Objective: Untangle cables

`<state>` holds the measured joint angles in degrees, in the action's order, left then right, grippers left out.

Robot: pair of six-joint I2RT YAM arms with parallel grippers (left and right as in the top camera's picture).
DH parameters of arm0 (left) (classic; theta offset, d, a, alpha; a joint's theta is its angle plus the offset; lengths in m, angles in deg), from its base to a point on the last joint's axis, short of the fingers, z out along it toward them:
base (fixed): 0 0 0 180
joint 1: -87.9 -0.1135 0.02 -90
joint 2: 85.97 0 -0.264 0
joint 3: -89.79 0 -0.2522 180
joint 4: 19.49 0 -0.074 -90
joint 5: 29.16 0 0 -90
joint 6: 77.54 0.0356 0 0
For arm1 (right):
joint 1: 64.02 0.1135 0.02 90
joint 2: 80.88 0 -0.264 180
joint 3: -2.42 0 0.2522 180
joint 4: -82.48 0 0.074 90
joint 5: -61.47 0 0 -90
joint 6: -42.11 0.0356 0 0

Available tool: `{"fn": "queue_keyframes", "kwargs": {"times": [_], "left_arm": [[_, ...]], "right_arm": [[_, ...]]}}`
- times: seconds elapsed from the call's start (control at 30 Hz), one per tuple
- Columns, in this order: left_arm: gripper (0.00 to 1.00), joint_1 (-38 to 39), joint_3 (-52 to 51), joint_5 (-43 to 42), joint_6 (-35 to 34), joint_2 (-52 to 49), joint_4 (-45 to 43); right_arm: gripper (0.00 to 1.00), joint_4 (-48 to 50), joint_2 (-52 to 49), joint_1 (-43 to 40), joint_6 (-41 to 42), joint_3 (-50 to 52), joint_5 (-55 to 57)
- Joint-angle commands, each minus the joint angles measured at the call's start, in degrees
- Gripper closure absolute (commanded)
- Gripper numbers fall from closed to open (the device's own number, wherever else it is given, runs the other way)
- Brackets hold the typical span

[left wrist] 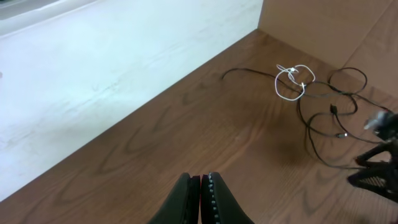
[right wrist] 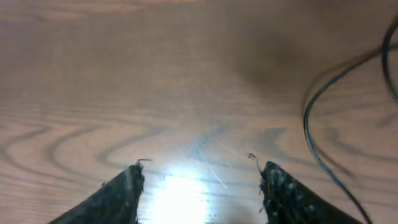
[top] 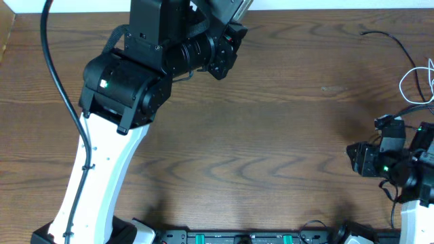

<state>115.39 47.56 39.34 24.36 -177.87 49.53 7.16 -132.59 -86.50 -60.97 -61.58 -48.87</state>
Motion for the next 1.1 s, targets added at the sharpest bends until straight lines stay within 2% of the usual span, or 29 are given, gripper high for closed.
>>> {"fn": "queue_keyframes", "kwargs": {"times": [0.0, 0.53, 0.8, 1.07], "left_arm": [[0.92, -0.2, -0.2, 0.1, 0.5, 1.7, -0.1], [0.92, -0.2, -0.2, 0.2, 1.8, 1.8, 0.1], [0.92, -1.4, -0.2, 1.6, 2.0, 2.4, 1.4], [0.92, -1.4, -0.2, 1.6, 3.1, 4.3, 1.4]], "right_arm": [[0.48, 2.5, 0.2, 0.3, 8.4, 3.7, 4.5], [0.54, 9.8, 0.2, 0.3, 20.0, 16.2, 14.9], [0.6, 11.7, 0.2, 0.3, 24.0, 17.3, 26.3], [0.61, 13.1, 0.0, 0.3, 25.5, 20.2, 27.6]]}}
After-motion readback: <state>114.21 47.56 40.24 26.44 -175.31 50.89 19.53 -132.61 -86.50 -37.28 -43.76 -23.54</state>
